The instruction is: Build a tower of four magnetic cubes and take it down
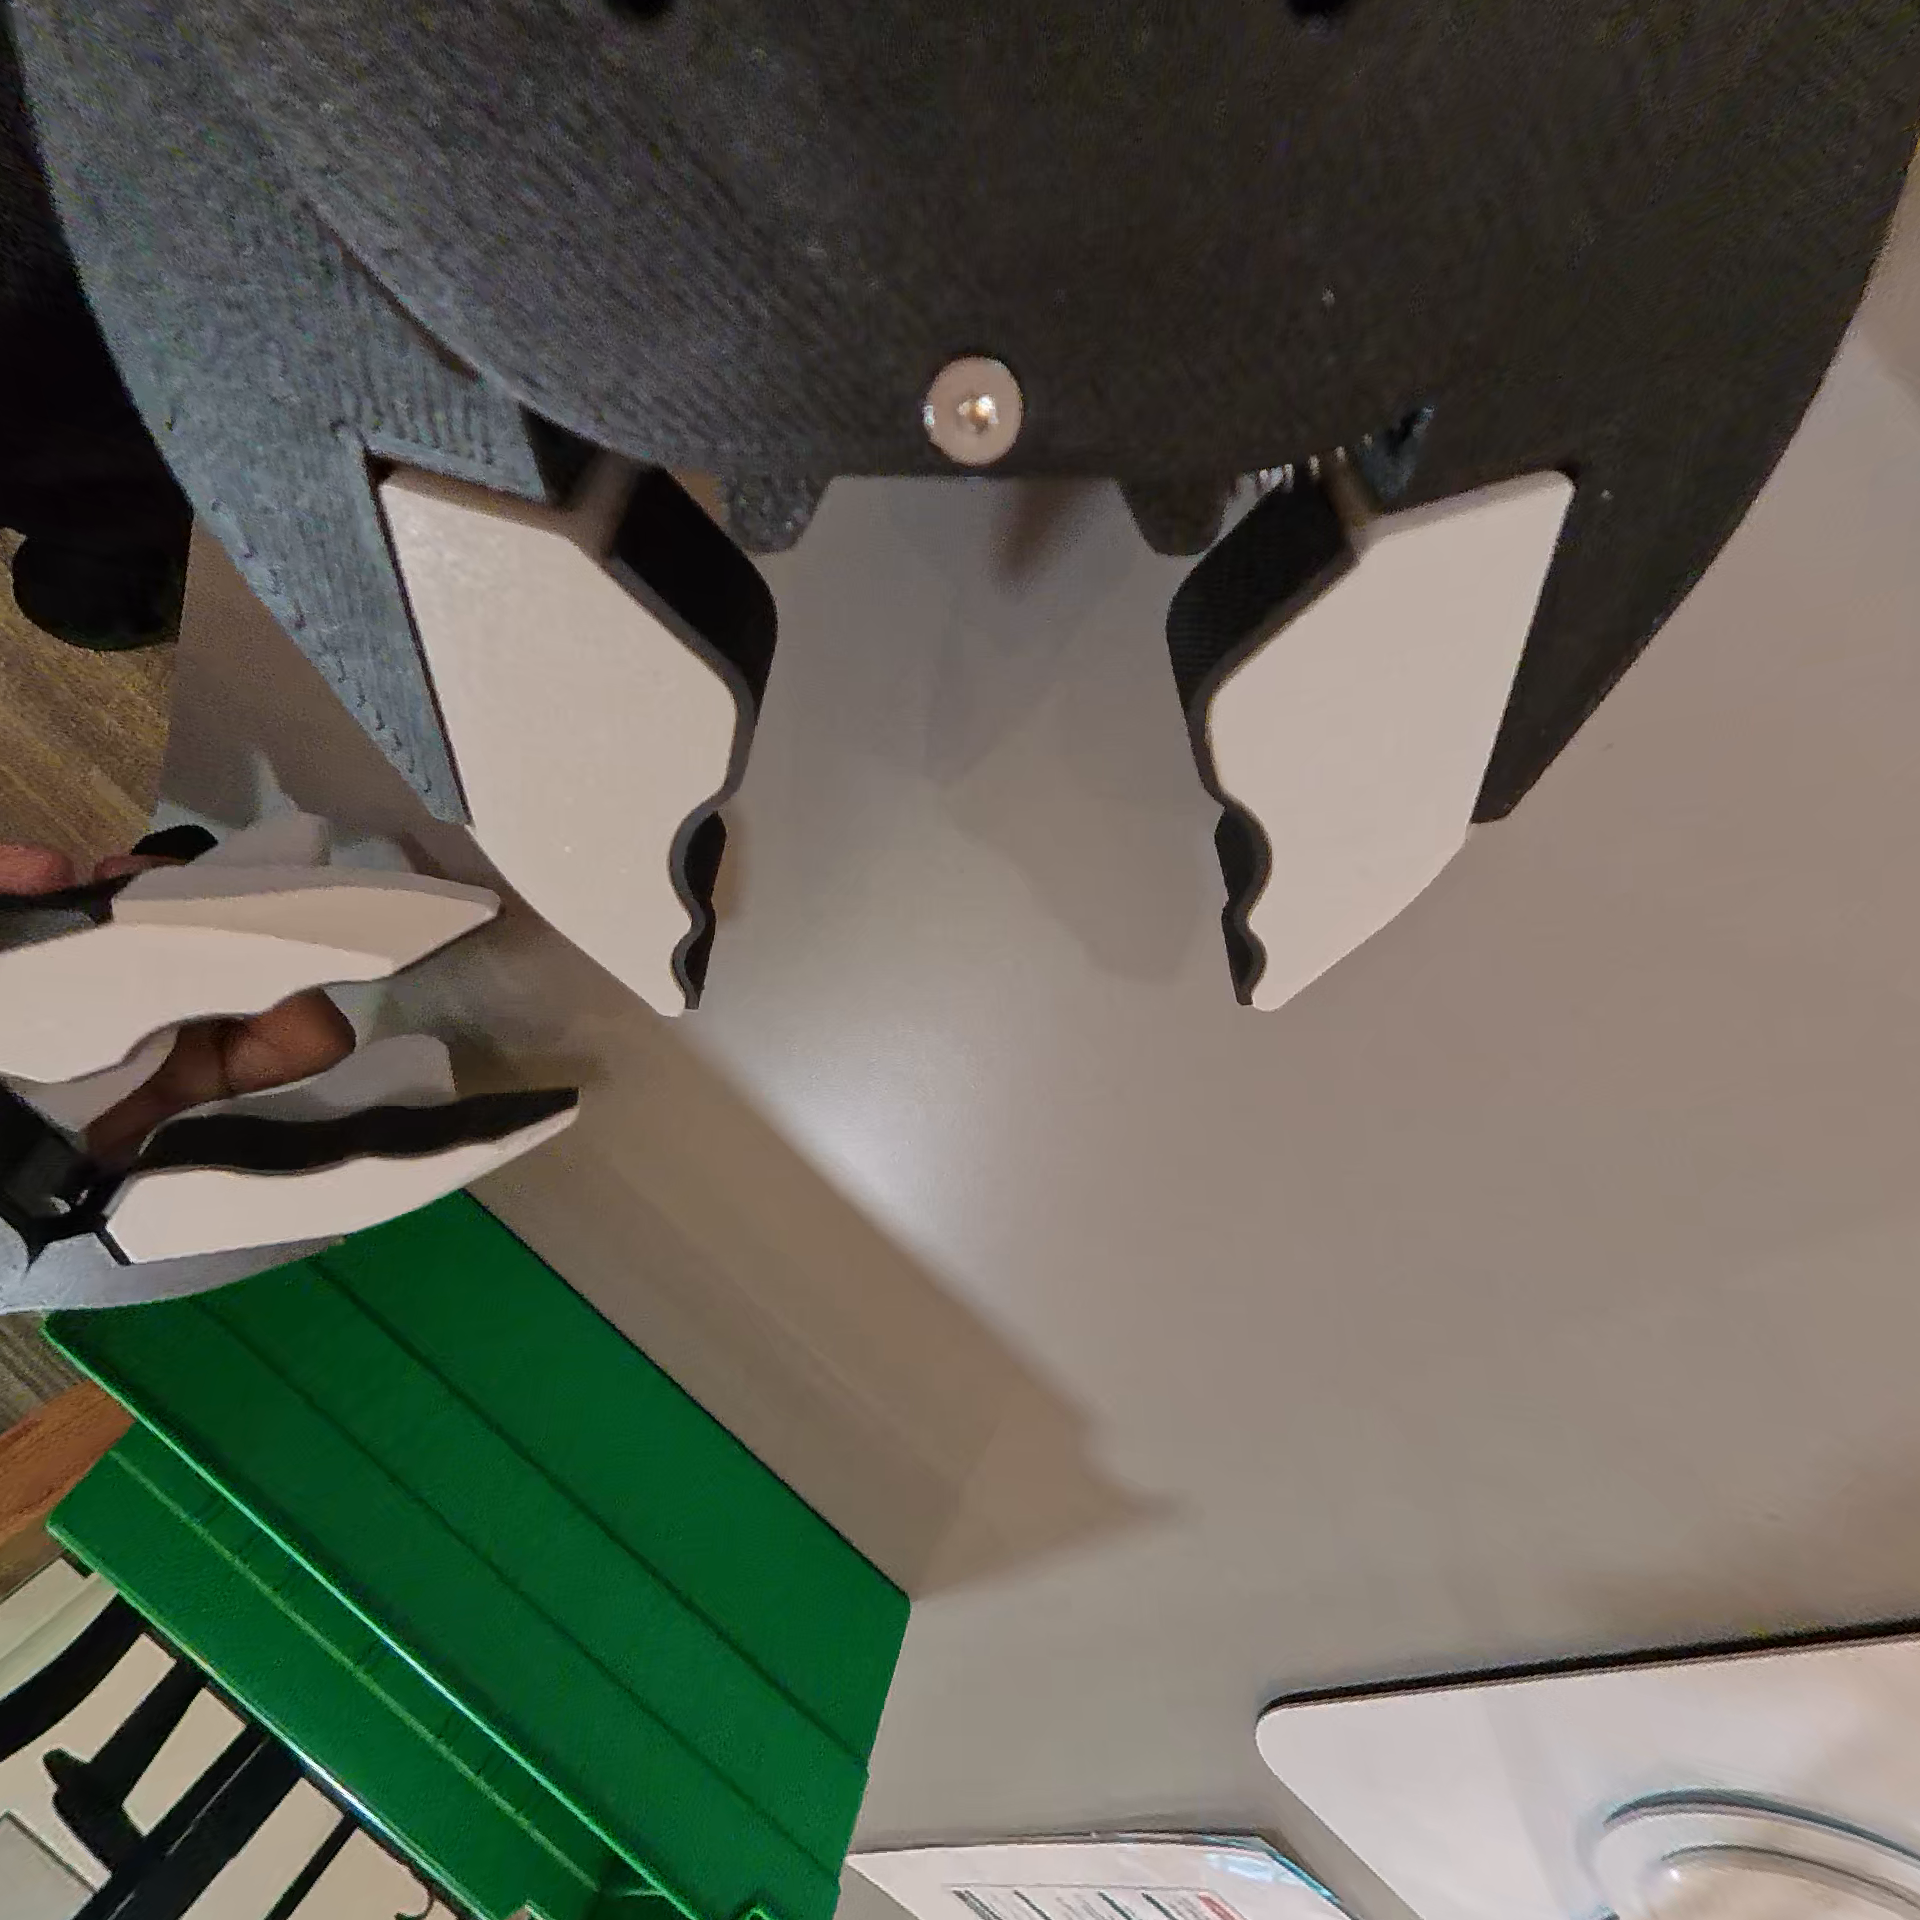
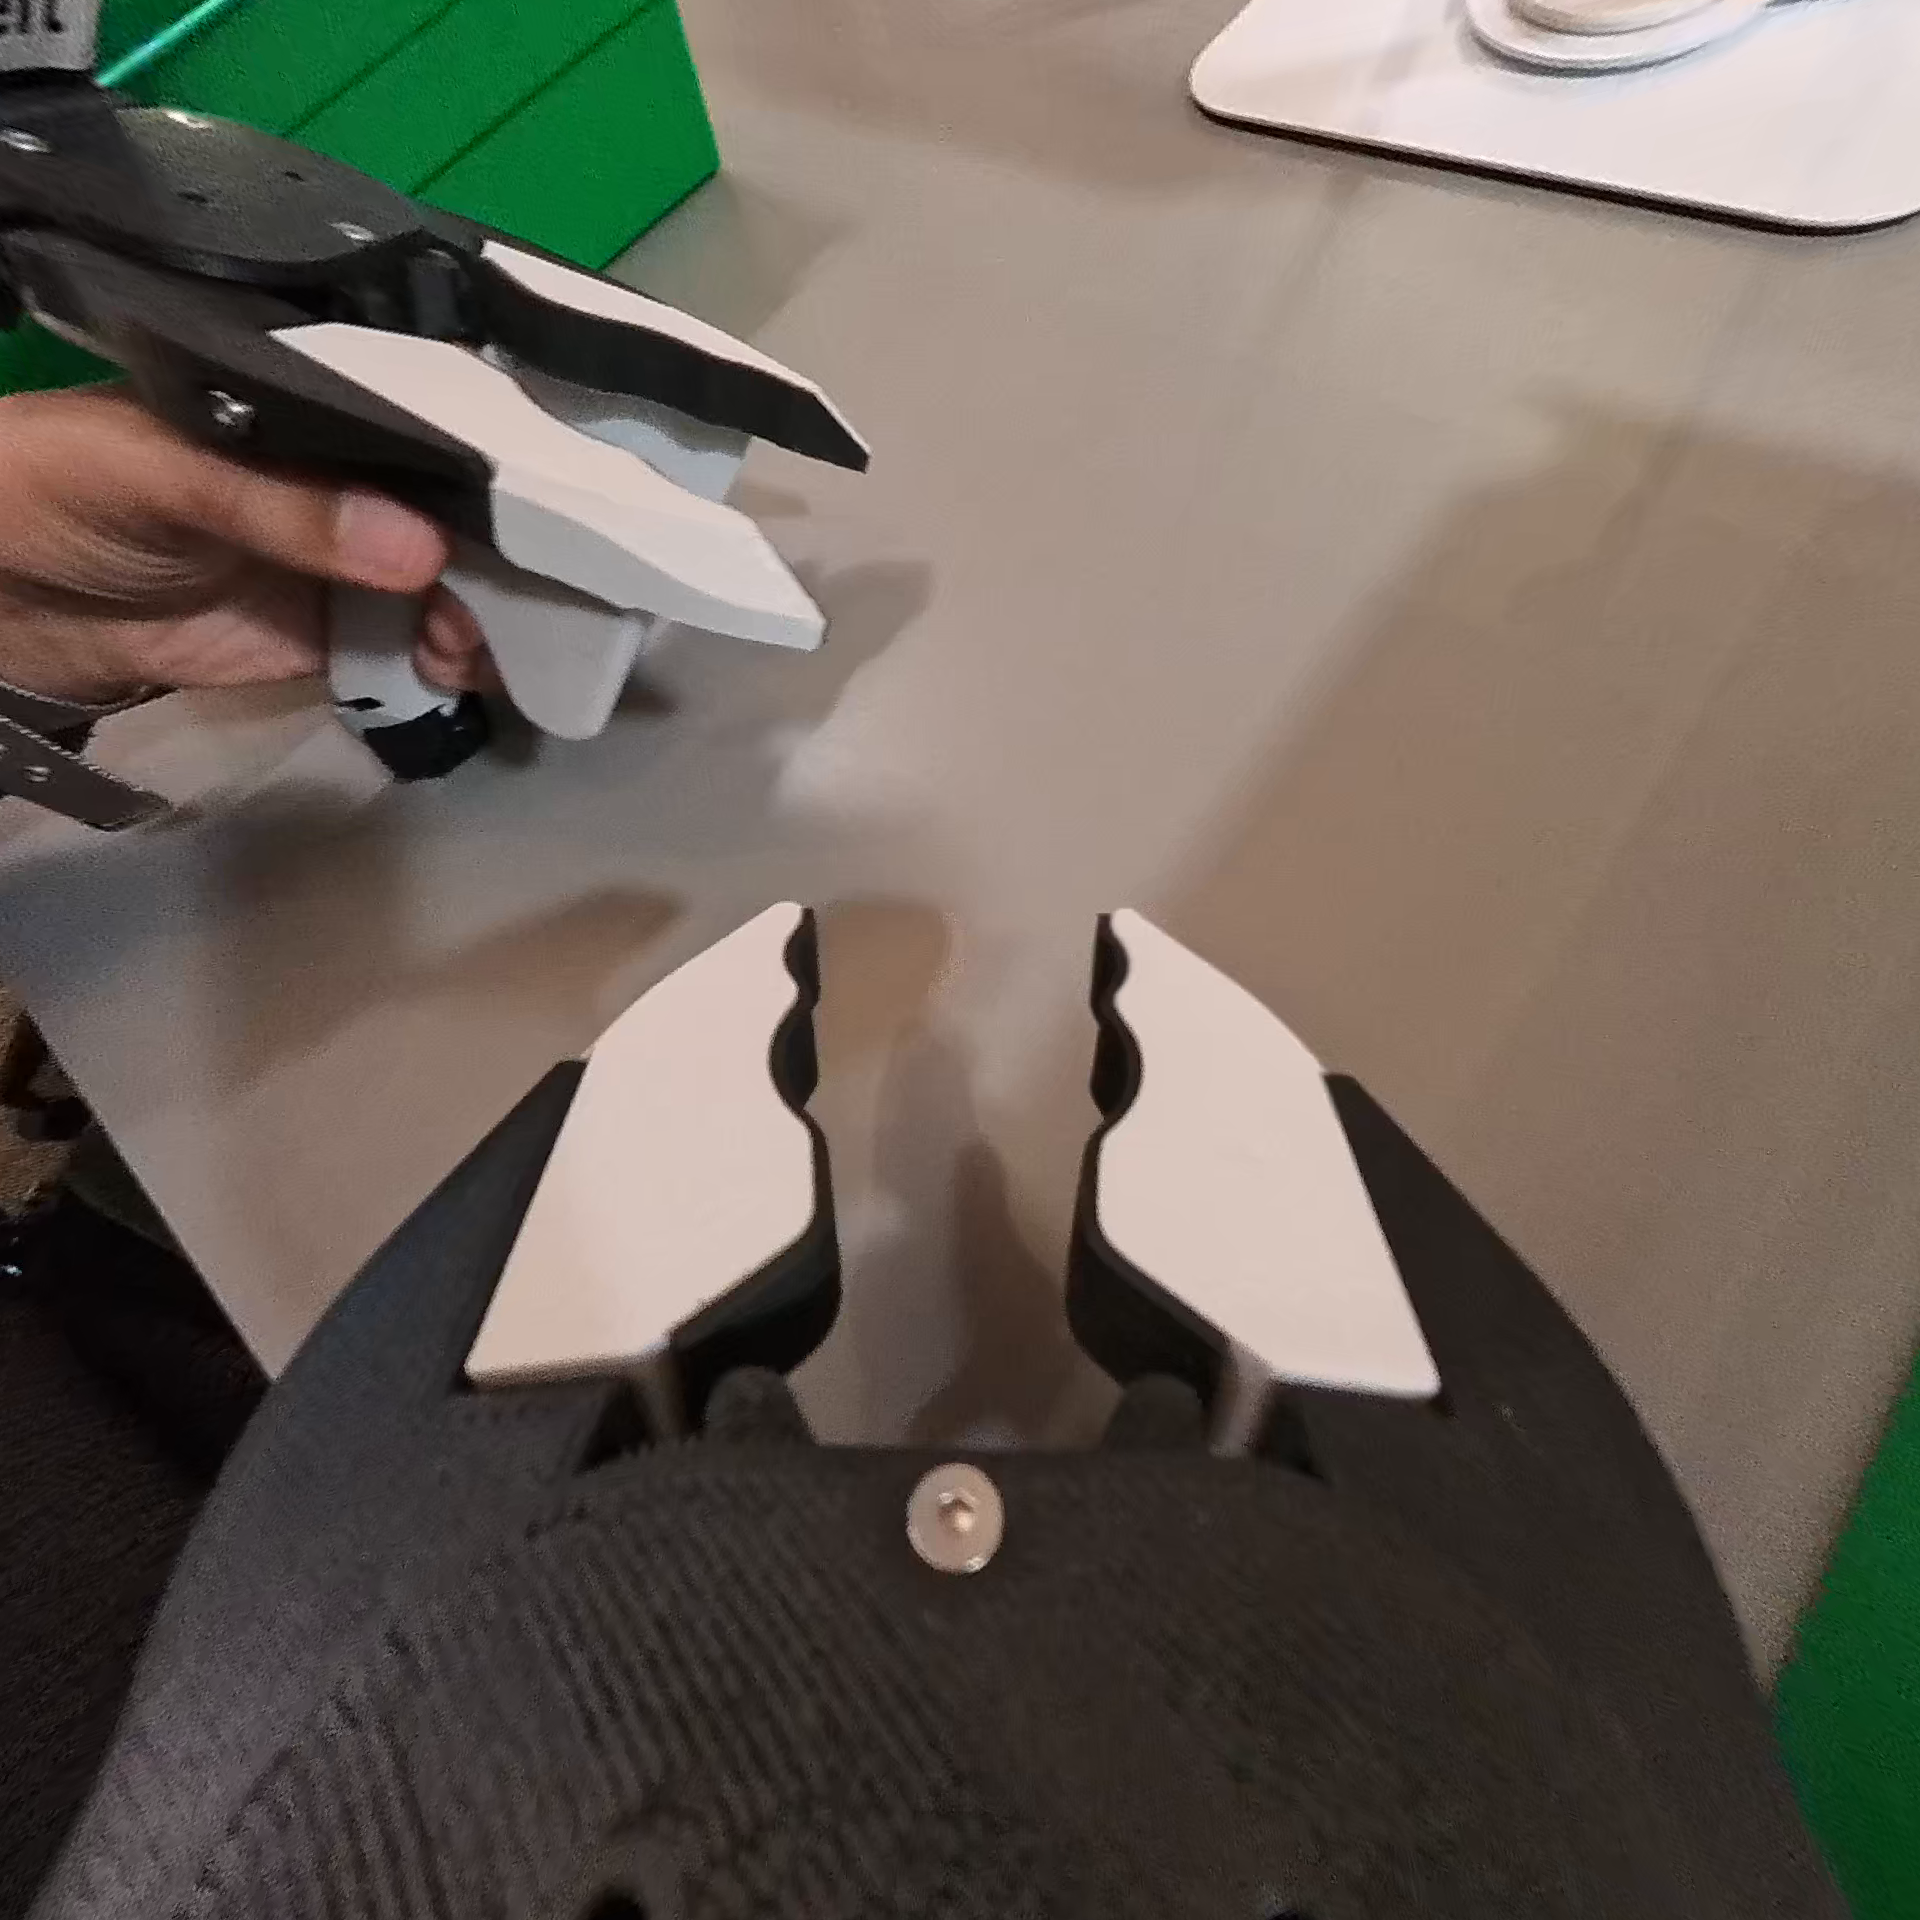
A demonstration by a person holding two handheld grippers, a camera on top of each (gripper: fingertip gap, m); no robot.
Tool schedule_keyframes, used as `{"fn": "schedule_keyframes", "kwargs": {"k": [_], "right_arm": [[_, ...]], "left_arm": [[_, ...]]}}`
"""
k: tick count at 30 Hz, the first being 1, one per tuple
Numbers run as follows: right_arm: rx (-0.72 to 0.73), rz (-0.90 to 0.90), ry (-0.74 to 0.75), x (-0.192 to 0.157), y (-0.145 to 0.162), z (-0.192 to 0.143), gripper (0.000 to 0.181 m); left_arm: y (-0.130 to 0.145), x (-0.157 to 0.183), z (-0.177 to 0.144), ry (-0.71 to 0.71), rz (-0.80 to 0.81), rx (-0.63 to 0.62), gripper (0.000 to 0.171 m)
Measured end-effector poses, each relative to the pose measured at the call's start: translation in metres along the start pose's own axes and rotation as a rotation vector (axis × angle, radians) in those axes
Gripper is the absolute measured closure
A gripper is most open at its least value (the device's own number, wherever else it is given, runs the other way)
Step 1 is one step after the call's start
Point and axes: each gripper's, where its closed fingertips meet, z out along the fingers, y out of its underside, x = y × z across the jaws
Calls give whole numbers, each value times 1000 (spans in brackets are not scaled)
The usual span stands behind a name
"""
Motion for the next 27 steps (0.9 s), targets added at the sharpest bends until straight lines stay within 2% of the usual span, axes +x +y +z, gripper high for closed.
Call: {"fn": "schedule_keyframes", "kwargs": {"k": [4,7,9,12,16,18,20,23,27], "right_arm": [[21,19,-50,-12,-12,-8,141],[113,59,-110,-11,-49,-38,125],[159,48,-31,17,-72,-66,122],[99,-34,237,97,-87,-112,107],[-123,-31,506,215,-76,-170,106],[-263,34,548,262,-58,-187,108],[-415,107,538,296,-31,-194,114],[-551,169,514,324,-4,-191,122],[-603,297,397,322,12,-169,127]], "left_arm": [[-1,-3,-2,-3,-10,9,80],[0,-3,-5,-5,-15,11,84],[0,-1,-8,0,-24,26,86],[0,9,-13,27,-36,31,88],[10,29,-23,63,-10,23,88],[15,38,-27,75,17,19,88],[20,46,-29,102,17,12,89],[27,56,-30,154,-19,-7,90],[31,60,-32,172,-4,-23,93]]}}
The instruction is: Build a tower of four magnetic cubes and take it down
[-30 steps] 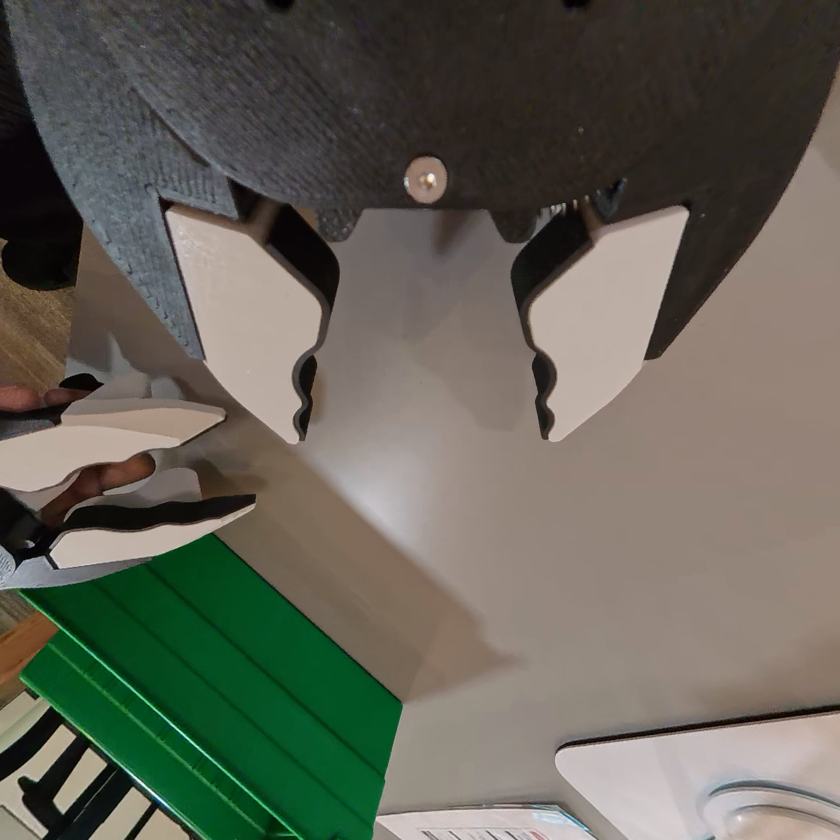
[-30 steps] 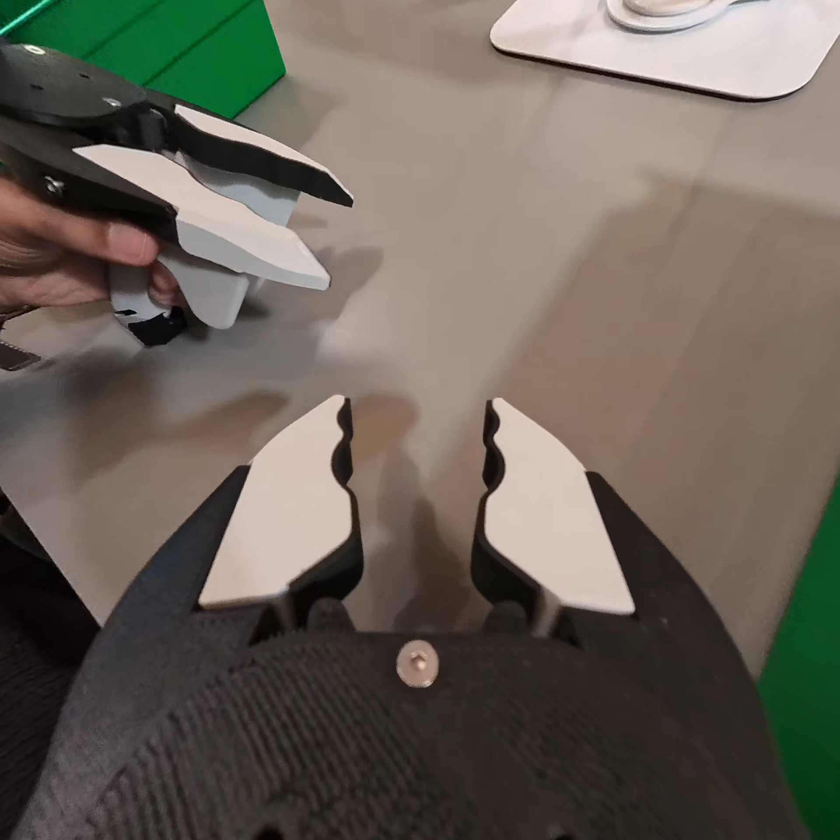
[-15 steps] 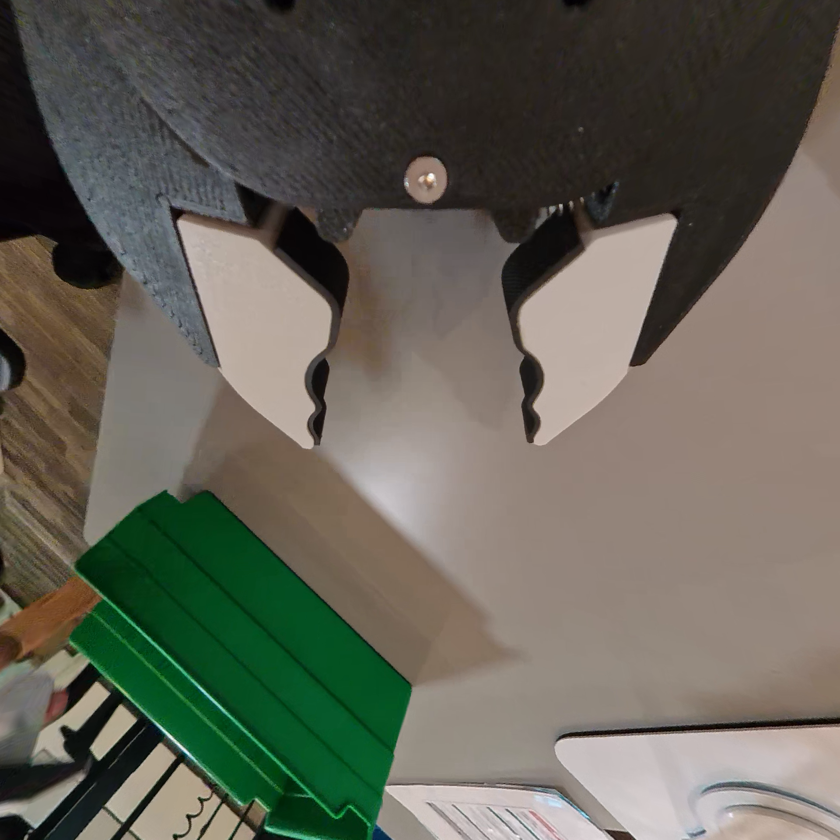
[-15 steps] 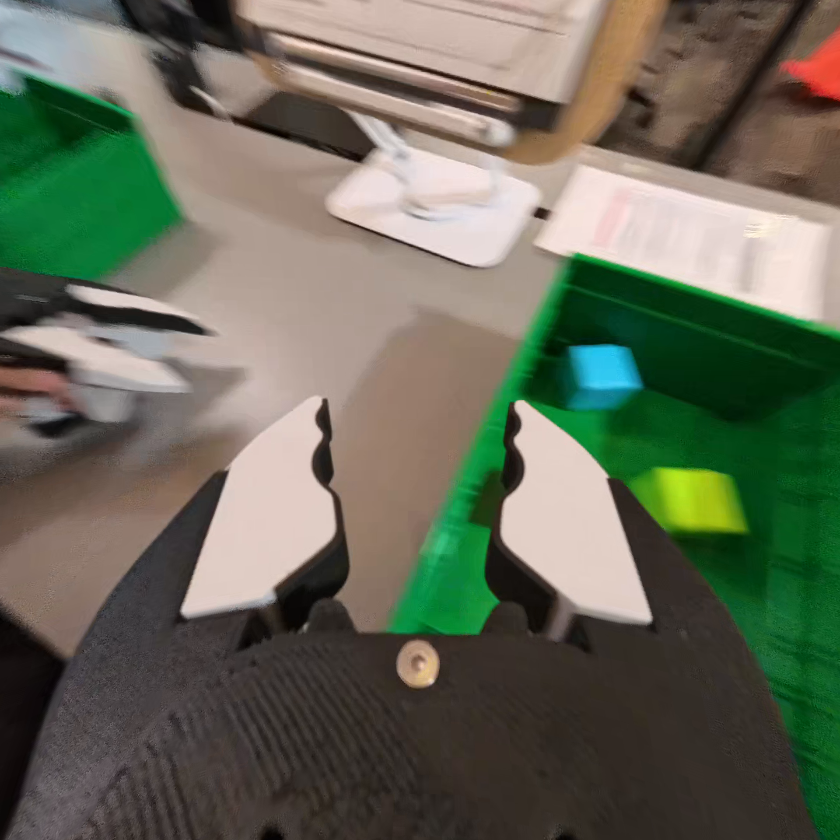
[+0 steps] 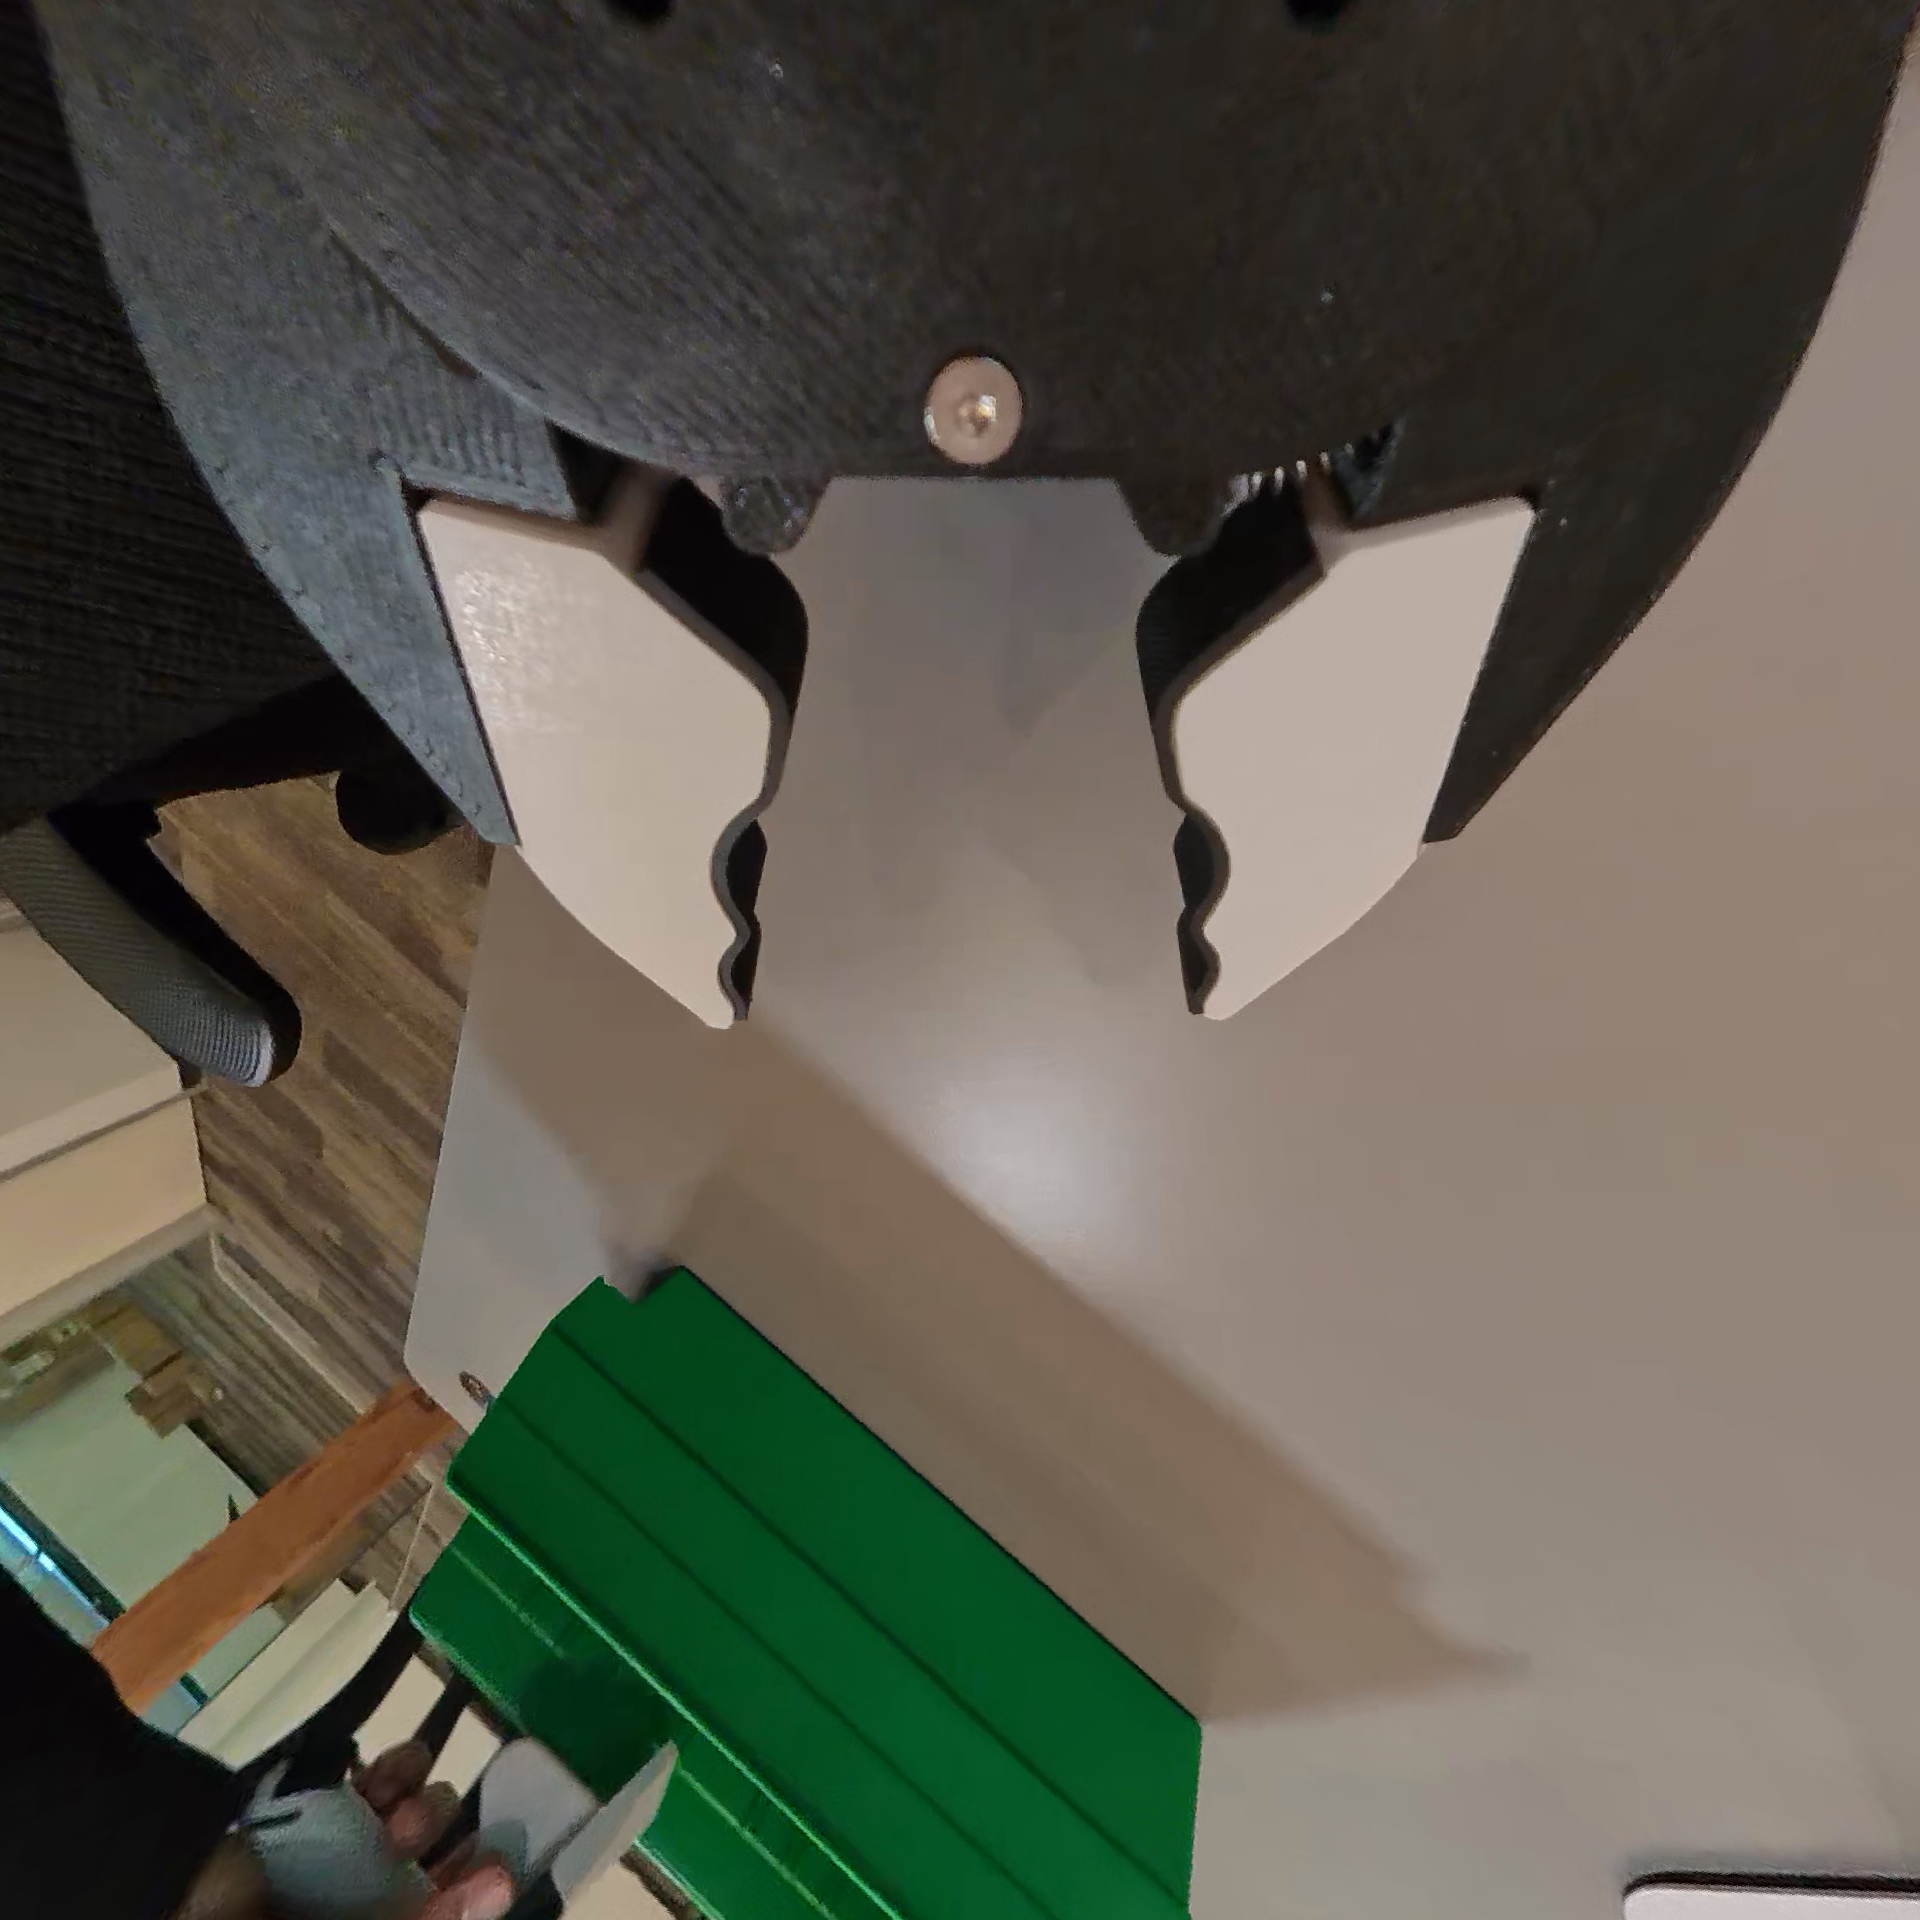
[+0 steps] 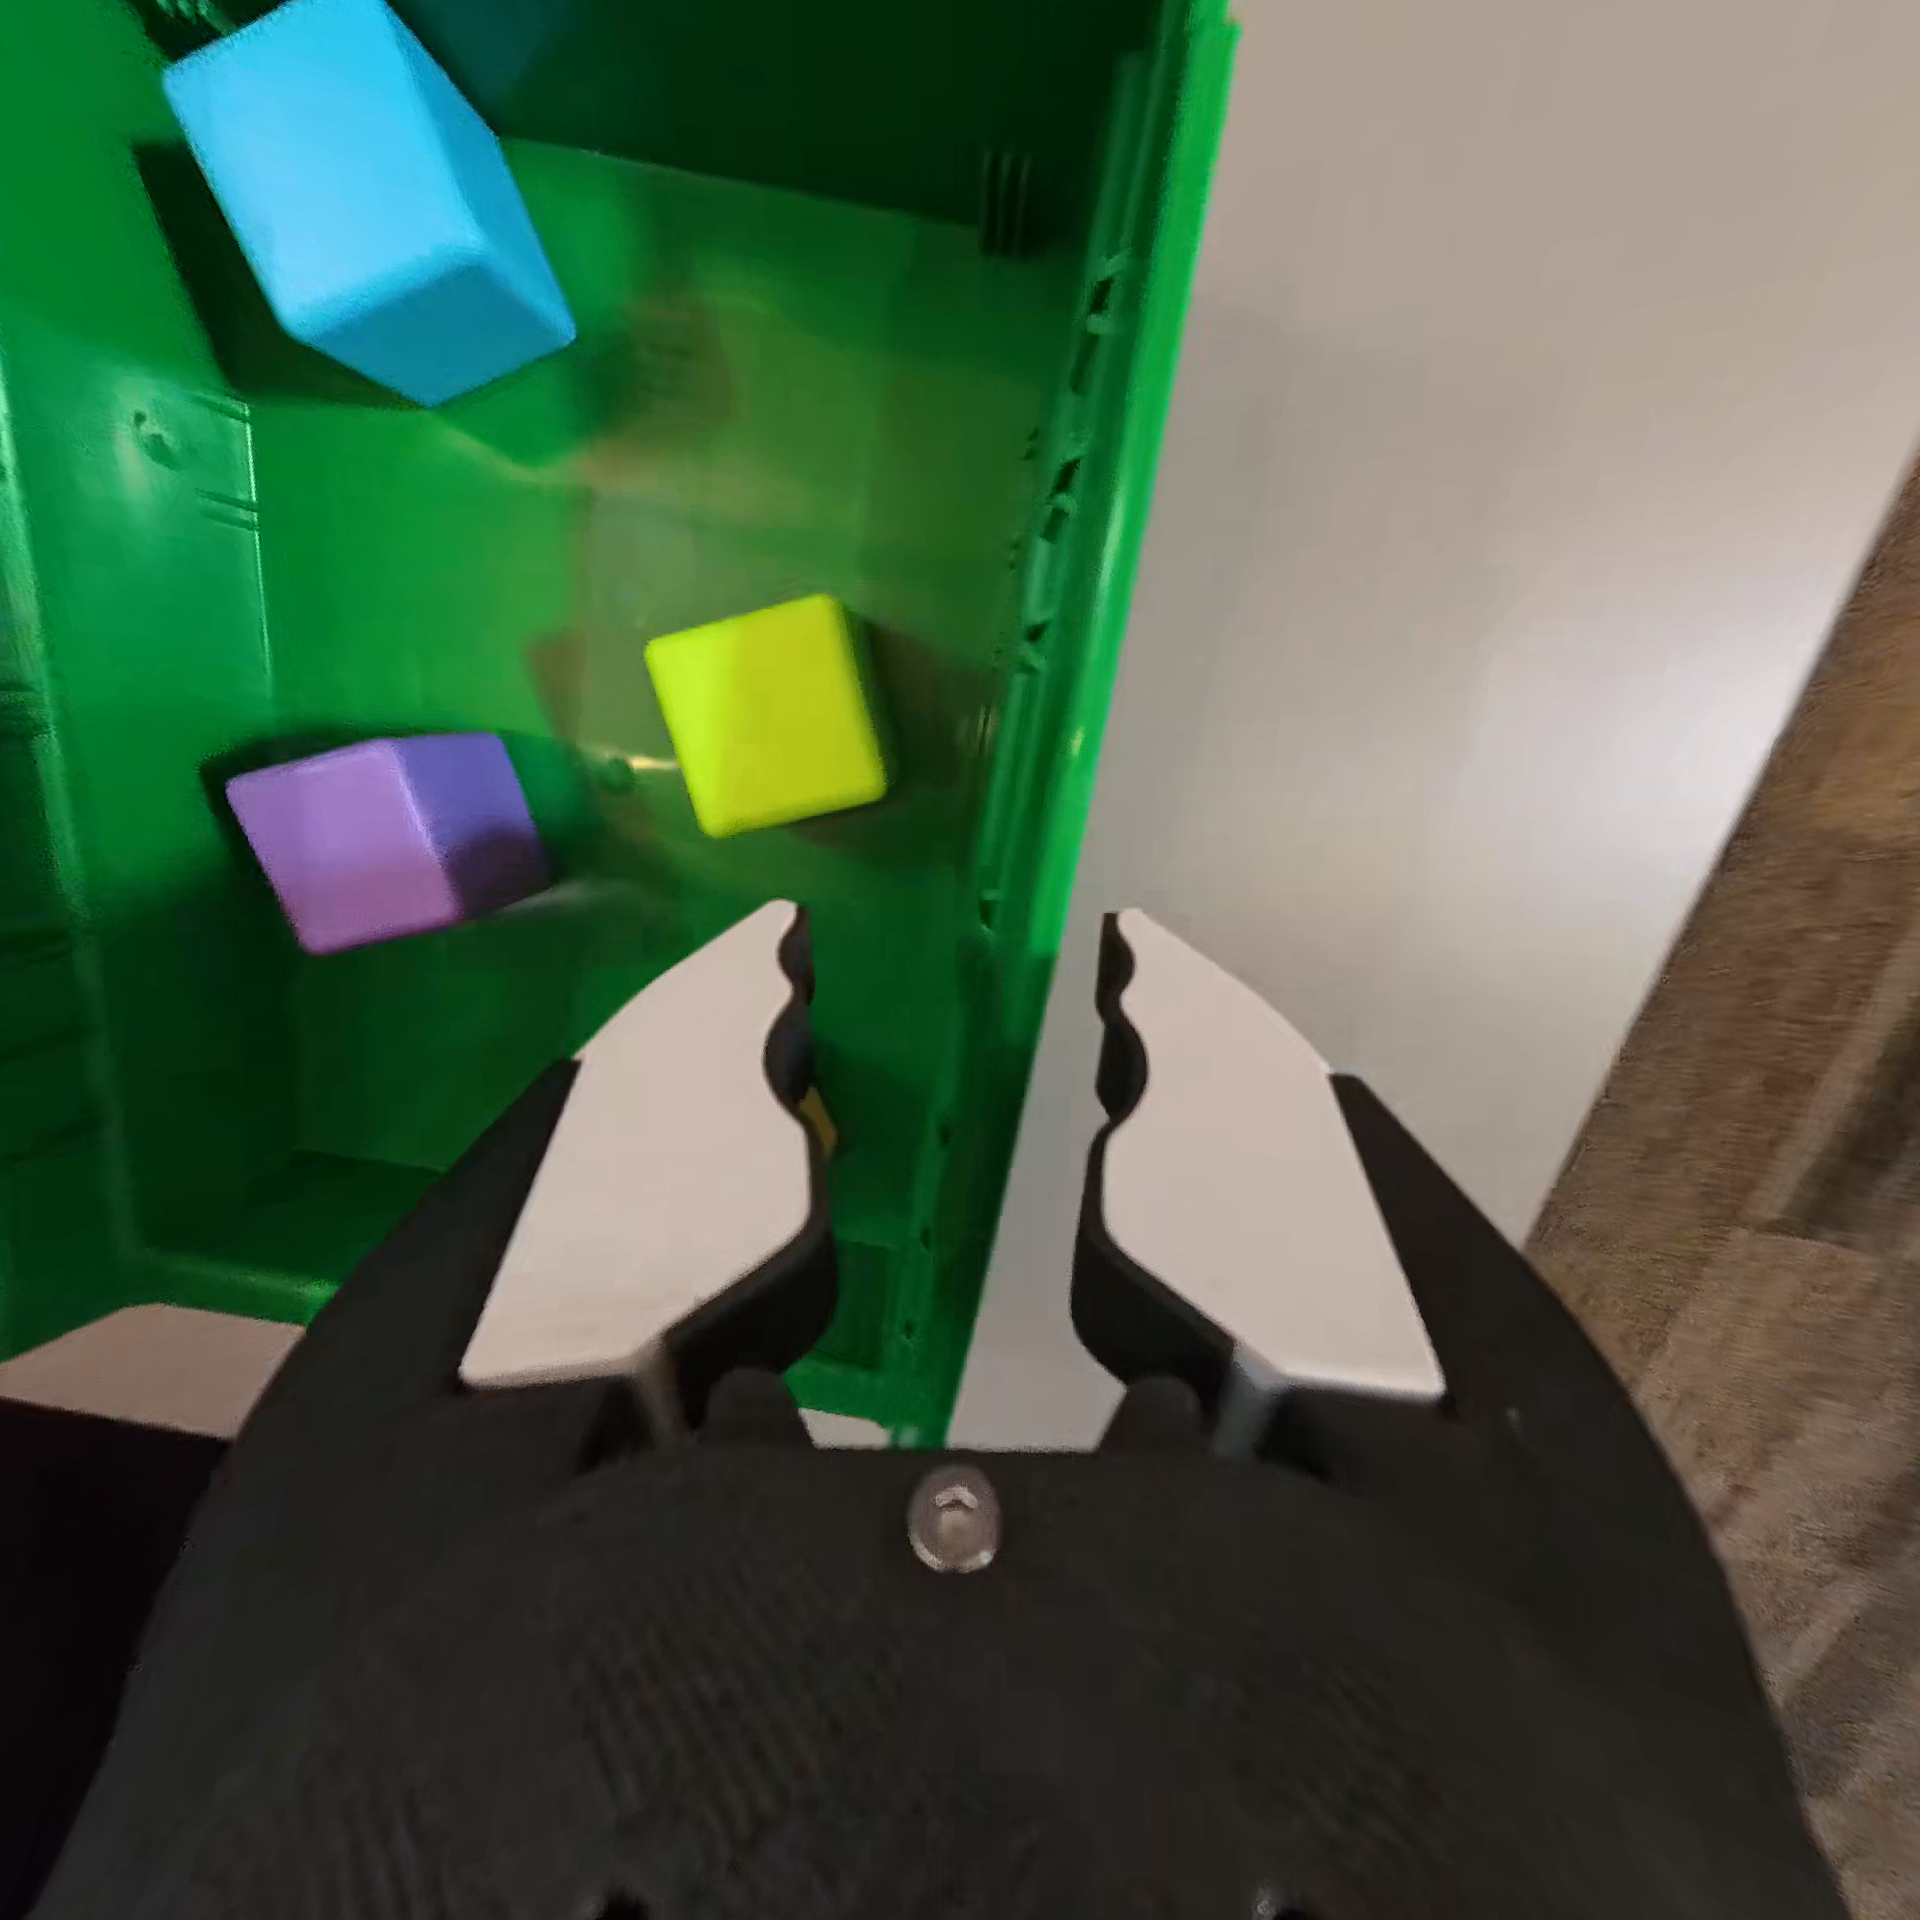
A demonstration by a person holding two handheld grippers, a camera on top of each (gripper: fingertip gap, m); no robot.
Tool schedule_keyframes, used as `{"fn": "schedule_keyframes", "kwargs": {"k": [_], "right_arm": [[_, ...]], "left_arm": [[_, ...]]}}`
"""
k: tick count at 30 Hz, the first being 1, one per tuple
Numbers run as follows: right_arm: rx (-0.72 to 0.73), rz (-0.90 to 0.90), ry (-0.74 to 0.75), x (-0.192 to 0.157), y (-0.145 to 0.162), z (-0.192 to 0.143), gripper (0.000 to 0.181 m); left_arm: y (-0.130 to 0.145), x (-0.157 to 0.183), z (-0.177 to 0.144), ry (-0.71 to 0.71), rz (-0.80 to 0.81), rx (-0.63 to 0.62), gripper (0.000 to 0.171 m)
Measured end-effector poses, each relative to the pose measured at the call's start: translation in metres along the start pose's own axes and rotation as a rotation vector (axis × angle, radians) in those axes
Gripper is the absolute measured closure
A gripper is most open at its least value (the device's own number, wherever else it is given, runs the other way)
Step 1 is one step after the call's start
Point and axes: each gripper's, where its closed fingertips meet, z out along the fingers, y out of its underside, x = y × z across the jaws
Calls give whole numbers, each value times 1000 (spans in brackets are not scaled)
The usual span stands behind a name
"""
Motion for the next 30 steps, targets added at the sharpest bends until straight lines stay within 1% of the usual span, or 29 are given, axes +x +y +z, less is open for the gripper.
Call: {"fn": "schedule_keyframes", "kwargs": {"k": [1,4,7,8,9,11,14,18,22,25,28,30], "right_arm": [[-25,1,-5,-2,2,5,127],[-112,-51,48,4,11,21,128],[-151,-53,35,4,15,33,136],[-164,-63,40,5,17,35,141],[-164,-84,81,11,17,36,155],[-161,-143,80,12,16,37,155],[-145,-162,36,10,16,37,159],[-127,-59,-63,3,14,37,174],[-97,9,-106,2,14,37,175],[-90,104,-133,1,15,37,176],[-79,155,-127,-2,14,35,177],[-69,179,-134,-8,14,33,177]], "left_arm": [[1,0,0,0,8,-10,94],[3,0,1,4,5,-18,96],[2,1,1,14,-9,-15,96],[2,1,1,12,-8,-16,96],[3,0,1,10,-7,-18,97],[5,0,3,14,-8,-29,97],[8,0,5,21,-10,-47,97],[10,1,7,23,-2,-58,97],[11,1,8,22,-1,-59,98],[10,1,8,24,-2,-57,99],[9,4,7,26,-2,-54,100],[3,10,4,34,-14,-29,100]]}}
